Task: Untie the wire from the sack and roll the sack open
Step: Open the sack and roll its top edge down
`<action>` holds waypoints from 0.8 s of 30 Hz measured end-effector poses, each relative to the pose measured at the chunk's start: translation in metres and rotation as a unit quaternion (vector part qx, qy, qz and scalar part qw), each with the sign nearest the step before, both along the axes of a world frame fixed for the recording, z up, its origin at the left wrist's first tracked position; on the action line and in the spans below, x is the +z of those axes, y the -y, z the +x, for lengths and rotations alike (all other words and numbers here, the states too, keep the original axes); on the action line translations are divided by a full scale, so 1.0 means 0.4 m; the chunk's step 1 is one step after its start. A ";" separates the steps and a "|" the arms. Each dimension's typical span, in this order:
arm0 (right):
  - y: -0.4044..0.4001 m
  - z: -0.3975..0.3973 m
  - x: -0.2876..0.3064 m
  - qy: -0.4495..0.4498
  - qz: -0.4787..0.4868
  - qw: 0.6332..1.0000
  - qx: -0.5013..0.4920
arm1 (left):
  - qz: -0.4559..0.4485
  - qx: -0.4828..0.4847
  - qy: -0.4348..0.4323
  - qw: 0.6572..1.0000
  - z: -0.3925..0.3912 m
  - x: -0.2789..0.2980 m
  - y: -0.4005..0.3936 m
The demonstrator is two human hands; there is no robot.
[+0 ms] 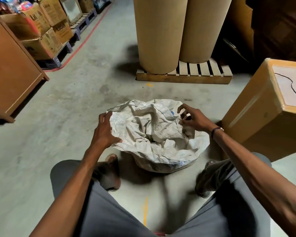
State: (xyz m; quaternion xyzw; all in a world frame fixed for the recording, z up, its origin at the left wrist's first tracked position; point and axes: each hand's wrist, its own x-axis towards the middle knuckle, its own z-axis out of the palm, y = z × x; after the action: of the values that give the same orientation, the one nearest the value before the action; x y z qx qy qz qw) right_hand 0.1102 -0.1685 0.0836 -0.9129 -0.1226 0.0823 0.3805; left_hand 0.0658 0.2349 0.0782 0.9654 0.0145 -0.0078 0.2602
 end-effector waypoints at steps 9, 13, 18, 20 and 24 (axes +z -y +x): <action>0.014 0.143 0.119 0.122 -0.164 0.979 0.007 | 0.076 -0.089 0.047 0.992 0.091 0.011 -0.067; 0.026 0.175 0.157 0.099 -0.121 0.987 -0.032 | 0.062 -0.063 0.063 0.994 0.094 -0.011 -0.116; -0.040 0.139 0.157 0.062 -0.065 0.996 0.022 | 0.112 0.004 -0.038 0.993 0.090 -0.008 -0.070; -0.063 0.124 0.147 0.062 -0.068 0.994 0.056 | 0.200 0.033 -0.028 0.979 0.066 0.006 -0.007; -0.090 0.121 0.145 0.081 -0.082 0.985 0.129 | 0.148 -0.065 0.096 0.982 -0.018 0.036 0.119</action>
State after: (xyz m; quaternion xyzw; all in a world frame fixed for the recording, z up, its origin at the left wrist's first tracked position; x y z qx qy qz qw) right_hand 0.1584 -0.1323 0.1415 -0.9210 -0.2630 0.0660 0.2797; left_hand 0.0586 0.1872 0.0927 0.9884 -0.0722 0.0704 0.1132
